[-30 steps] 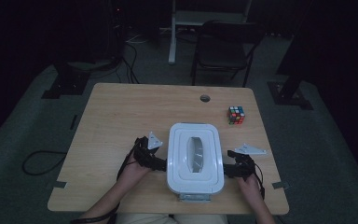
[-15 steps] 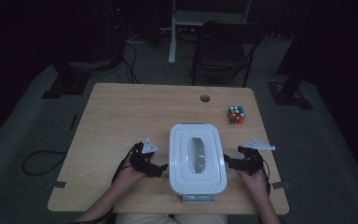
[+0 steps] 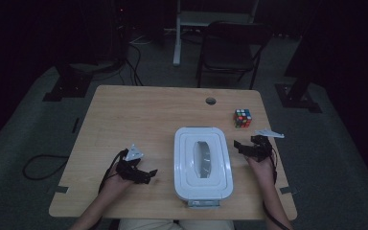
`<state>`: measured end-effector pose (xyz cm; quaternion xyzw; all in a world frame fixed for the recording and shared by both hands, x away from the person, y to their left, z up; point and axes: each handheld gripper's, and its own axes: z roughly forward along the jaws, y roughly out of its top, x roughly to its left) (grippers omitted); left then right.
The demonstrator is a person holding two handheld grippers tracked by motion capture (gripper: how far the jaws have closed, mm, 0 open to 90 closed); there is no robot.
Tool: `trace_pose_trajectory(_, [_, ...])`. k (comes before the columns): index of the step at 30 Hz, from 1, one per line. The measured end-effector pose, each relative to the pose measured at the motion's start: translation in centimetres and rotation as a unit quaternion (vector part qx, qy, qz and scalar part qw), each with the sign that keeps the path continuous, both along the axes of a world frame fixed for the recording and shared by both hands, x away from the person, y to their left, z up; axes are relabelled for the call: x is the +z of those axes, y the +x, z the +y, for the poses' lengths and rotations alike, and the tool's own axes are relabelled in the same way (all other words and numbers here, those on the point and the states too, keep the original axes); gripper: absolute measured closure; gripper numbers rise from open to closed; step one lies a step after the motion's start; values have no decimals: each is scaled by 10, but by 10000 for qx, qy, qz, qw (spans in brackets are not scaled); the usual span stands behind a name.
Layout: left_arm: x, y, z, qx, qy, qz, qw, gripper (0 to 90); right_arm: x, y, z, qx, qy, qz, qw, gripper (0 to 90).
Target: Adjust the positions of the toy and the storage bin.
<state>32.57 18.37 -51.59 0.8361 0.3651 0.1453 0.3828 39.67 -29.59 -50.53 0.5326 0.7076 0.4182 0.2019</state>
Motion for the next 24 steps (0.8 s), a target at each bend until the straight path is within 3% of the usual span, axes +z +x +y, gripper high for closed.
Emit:
trace_pose_trajectory(3, [-2,-5,12,92,-112,12,9999,6,4,12,0,-130,-127,-94,9998,122])
trace_pose_trajectory(7, [-2,-12,24,155,-70,-48,9998,6,12,27,-2,-344,-231,-167,9990,122])
trace_pose_trajectory(8, [-2,-18,32,196,2,-75,9998,6,13,30,-3,-403,-192,-183,9988,122])
trace_pose_trajectory(13, [-4,-24,47,222,-102,-78,9997,6,21,43,-4,-533,-83,-272,9982,123])
trace_pose_trajectory(18, [-4,-30,62,445,-323,-1,9985,6,25,62,-6,-733,-119,-245,9969,123])
trace_pose_trajectory(21, [-5,-32,63,489,-270,27,9984,6,24,71,-6,-836,-123,-198,9962,123])
trace_pose_trajectory(24, [-6,-33,61,592,77,134,9981,6,20,81,-6,-902,-141,-108,9958,123])
